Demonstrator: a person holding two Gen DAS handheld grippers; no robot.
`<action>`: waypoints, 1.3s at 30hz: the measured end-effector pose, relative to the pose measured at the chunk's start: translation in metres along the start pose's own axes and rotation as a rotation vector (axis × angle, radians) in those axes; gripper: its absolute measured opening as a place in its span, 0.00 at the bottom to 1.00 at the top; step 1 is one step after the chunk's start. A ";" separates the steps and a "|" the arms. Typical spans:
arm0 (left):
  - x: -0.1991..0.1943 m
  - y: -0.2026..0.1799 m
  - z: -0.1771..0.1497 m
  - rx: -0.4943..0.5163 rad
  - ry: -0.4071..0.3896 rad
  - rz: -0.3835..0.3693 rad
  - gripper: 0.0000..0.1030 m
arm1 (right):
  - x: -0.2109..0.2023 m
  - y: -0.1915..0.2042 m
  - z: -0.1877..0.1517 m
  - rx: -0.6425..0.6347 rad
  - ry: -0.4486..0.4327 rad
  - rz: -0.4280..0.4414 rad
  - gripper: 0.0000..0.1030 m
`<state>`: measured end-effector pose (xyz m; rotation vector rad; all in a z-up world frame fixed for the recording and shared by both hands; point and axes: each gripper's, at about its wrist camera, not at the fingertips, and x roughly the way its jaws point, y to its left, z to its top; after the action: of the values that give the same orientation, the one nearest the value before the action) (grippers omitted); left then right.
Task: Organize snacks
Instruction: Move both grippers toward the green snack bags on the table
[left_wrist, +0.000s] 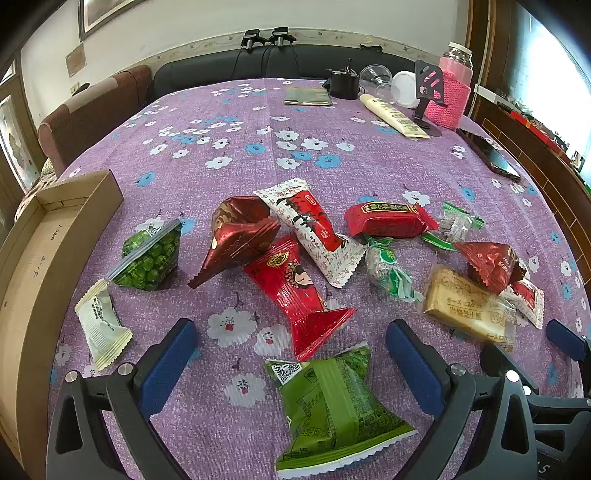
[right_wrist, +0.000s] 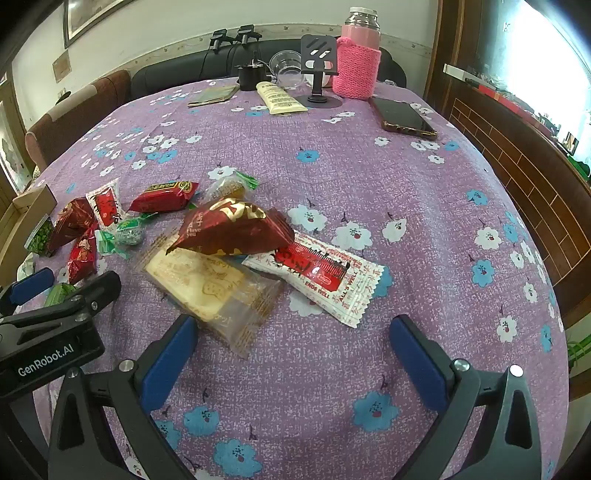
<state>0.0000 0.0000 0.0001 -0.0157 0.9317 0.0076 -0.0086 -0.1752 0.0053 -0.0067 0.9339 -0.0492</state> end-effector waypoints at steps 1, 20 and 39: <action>0.000 0.000 0.000 0.000 0.002 -0.001 1.00 | 0.000 0.000 0.000 0.000 0.000 0.000 1.00; -0.003 0.006 0.002 0.115 0.056 -0.084 0.98 | -0.003 0.003 0.000 0.011 0.065 -0.004 1.00; -0.331 0.136 0.010 0.171 -0.567 -0.283 0.70 | -0.265 0.001 0.025 0.007 -0.490 -0.025 0.84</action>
<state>-0.1911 0.1366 0.2701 0.0130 0.3543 -0.3152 -0.1459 -0.1623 0.2333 -0.0230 0.4441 -0.0699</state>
